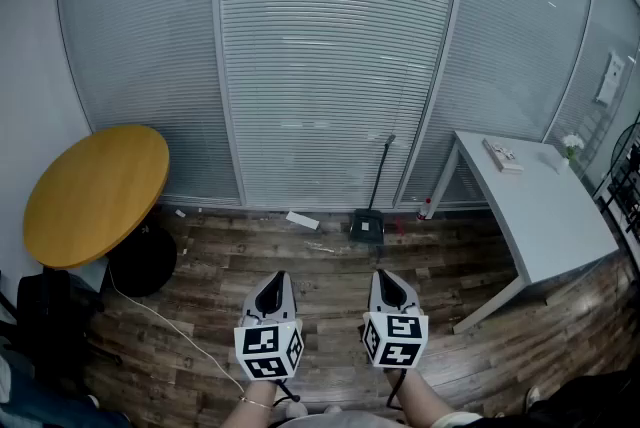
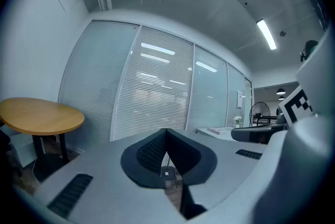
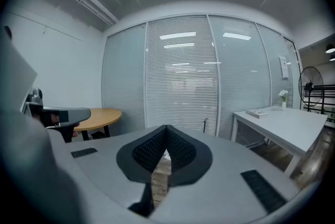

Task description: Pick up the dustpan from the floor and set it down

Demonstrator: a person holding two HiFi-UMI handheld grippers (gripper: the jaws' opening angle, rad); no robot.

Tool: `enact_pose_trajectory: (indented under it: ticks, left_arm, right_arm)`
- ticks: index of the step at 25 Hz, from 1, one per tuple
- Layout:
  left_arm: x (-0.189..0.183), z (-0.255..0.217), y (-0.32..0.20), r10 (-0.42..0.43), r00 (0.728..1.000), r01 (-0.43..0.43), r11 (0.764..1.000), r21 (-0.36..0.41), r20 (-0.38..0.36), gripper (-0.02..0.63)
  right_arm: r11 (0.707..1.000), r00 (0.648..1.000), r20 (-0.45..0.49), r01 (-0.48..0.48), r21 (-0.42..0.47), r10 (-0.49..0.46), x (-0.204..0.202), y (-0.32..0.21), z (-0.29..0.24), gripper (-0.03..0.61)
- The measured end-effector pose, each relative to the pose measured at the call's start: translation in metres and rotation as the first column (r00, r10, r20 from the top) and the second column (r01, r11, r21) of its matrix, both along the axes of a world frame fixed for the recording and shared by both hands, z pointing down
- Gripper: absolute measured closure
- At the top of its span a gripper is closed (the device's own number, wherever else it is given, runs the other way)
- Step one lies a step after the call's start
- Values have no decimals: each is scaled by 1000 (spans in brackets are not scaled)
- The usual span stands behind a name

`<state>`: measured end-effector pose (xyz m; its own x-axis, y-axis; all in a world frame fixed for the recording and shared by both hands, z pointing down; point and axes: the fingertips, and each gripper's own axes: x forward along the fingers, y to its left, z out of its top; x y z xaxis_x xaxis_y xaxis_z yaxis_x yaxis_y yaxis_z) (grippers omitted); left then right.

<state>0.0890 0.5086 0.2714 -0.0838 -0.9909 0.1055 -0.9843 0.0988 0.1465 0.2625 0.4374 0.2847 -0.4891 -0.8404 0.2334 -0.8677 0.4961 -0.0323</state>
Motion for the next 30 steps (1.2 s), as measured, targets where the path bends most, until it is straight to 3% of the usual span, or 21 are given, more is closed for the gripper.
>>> enact_pose_trajectory:
  ticks: [19, 30]
  left_arm:
    - [-14, 8, 2, 29, 1000, -29, 1000, -12, 1, 596]
    - [-17, 34, -29, 52, 998, -53, 997, -60, -19, 597]
  right_arm:
    - [997, 998, 27, -64, -33, 64, -10, 1, 8, 546]
    - [992, 995, 10, -95, -81, 96, -11, -20, 31, 546]
